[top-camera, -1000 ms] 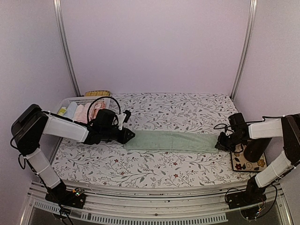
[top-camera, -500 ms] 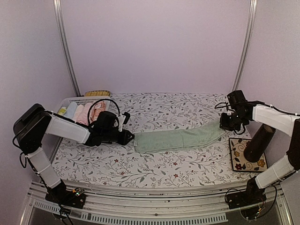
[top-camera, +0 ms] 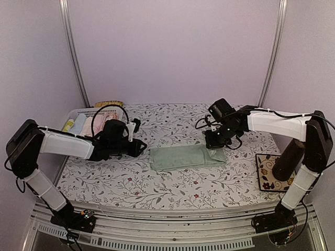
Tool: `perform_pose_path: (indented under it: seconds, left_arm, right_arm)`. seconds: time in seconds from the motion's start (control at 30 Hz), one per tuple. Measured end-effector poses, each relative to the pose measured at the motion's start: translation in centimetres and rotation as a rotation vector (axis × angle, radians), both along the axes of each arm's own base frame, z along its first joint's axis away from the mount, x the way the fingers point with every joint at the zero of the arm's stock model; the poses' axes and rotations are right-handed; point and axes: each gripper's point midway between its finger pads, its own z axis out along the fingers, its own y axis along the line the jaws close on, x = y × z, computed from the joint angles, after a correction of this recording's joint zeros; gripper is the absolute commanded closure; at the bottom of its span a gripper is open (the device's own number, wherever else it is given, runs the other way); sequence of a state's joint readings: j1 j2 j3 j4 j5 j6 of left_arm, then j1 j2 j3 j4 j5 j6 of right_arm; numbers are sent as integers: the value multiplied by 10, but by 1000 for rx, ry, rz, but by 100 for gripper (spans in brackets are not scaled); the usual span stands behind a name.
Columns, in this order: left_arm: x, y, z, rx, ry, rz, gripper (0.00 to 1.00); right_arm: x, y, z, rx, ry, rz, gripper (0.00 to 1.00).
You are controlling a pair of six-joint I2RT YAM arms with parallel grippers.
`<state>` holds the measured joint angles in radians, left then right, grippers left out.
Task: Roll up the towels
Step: Fold the towel at the center of the board.
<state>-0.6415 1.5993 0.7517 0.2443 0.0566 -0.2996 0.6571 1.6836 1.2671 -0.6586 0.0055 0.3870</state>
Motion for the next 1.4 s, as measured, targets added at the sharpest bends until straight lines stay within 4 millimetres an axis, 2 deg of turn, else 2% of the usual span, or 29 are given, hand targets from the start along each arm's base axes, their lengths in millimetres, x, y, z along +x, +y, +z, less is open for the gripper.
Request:
perform_pose_path:
  seconds: [0.17,0.3,0.47,0.57,0.77,1.1,1.4]
  left_arm:
    - [1,10,17,10,-40,41,62]
    - [-1,22,28,22,-71,80,50]
    - [-9,40,40,34,-114,124,36]
    - [-12,50,51,37,-141,150,34]
    - [-14,60,67,27,-183,187,33]
    - [-18,66,53,51,-159,192,32]
    - [-17,68,52,53,-157,196,31]
  right_arm:
    - [0,51,-6,20,15,81,98]
    - [3,91,-5,48,6,134,98]
    - [0,126,-5,80,2,184,98]
    - [-1,142,-4,101,4,202,98]
    - [0,160,-11,116,8,218,98]
    - [-1,180,-31,118,38,247,96]
    - [-8,203,-27,155,43,290,96]
